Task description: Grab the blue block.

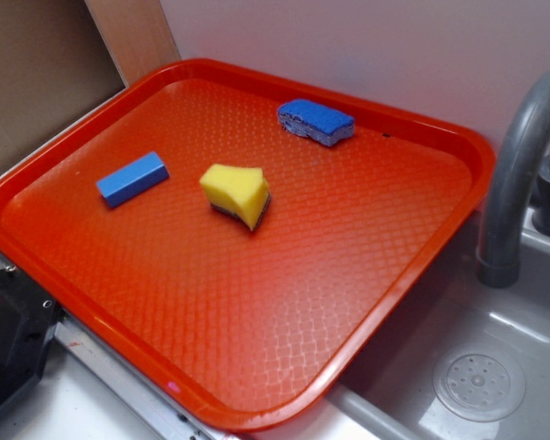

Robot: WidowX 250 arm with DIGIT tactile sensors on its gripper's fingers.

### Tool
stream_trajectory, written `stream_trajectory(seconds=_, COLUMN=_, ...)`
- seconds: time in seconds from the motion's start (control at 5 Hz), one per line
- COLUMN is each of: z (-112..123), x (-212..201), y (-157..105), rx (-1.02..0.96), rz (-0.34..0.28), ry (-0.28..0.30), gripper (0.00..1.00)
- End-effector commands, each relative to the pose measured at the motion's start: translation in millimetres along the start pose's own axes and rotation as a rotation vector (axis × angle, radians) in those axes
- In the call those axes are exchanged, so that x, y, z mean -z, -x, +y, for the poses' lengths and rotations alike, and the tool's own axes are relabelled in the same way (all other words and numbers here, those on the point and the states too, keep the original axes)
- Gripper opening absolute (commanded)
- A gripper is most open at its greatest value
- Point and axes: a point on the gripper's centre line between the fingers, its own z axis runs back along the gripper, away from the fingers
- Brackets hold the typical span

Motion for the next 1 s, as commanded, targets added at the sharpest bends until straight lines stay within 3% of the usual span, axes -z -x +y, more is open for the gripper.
stream_trajectory(seconds=0.0, z=0, x=0, y=0, rx=0.000, rz=0.000, ry=0.000, gripper=1.00)
stream_trajectory(seconds=0.4, z=31, x=44, y=-48, rx=0.089, rz=-0.051, ry=0.006, gripper=1.00)
stream_trajectory(seconds=0.8, z=64, x=87, y=-87, rx=0.156, rz=-0.051, ry=-0.106, gripper=1.00)
